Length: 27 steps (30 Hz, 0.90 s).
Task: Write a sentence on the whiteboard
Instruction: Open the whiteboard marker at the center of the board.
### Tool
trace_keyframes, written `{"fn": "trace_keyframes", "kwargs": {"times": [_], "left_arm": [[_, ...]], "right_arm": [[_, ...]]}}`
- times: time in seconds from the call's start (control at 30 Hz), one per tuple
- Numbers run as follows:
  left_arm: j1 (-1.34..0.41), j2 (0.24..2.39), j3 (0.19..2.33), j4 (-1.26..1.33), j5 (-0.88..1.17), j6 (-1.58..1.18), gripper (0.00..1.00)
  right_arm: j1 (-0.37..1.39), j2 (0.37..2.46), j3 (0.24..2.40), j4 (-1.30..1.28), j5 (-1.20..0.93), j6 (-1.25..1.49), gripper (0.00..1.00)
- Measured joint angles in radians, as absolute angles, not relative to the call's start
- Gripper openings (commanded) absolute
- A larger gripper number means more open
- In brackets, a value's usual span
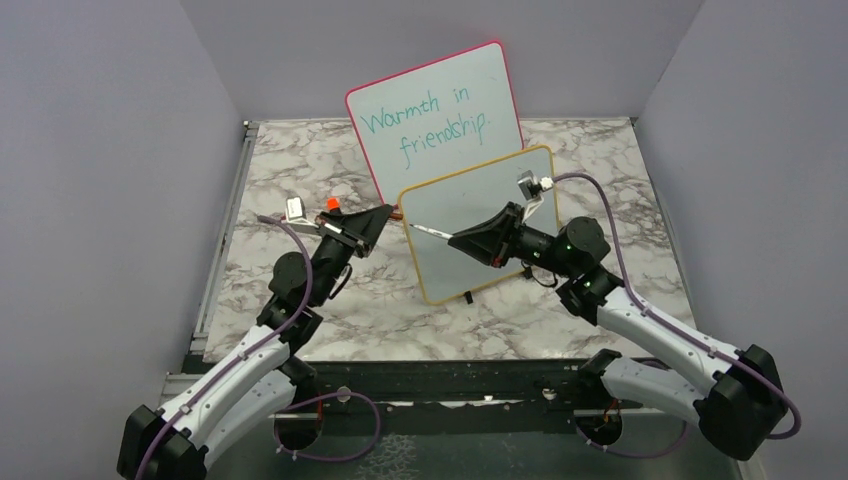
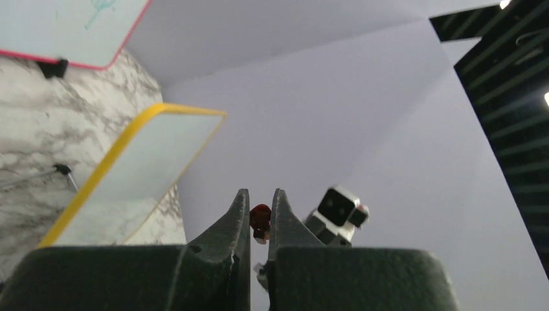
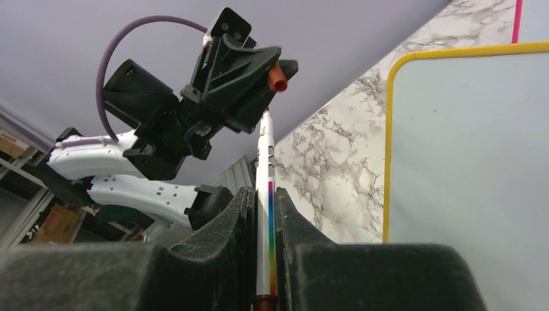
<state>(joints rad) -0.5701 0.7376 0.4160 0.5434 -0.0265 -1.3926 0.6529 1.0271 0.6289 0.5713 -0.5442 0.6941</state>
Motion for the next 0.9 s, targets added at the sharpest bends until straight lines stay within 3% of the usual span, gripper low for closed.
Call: {"fn": "trace_keyframes", "kwargs": {"times": [0.4,0.9], "left_arm": [[-0.563,0.706,0.387,0.482,-0.210,-1.287,0.00],[-0.544,0.871,0.656,-0.077,-0.315,-0.781,0.00]], "right_arm": [[0.651,0.893,0.588,0.421,-0.506,0.580,0.01],[0.651,0.778,0.662,0.104,-0.322,0.307,0.00]]}}
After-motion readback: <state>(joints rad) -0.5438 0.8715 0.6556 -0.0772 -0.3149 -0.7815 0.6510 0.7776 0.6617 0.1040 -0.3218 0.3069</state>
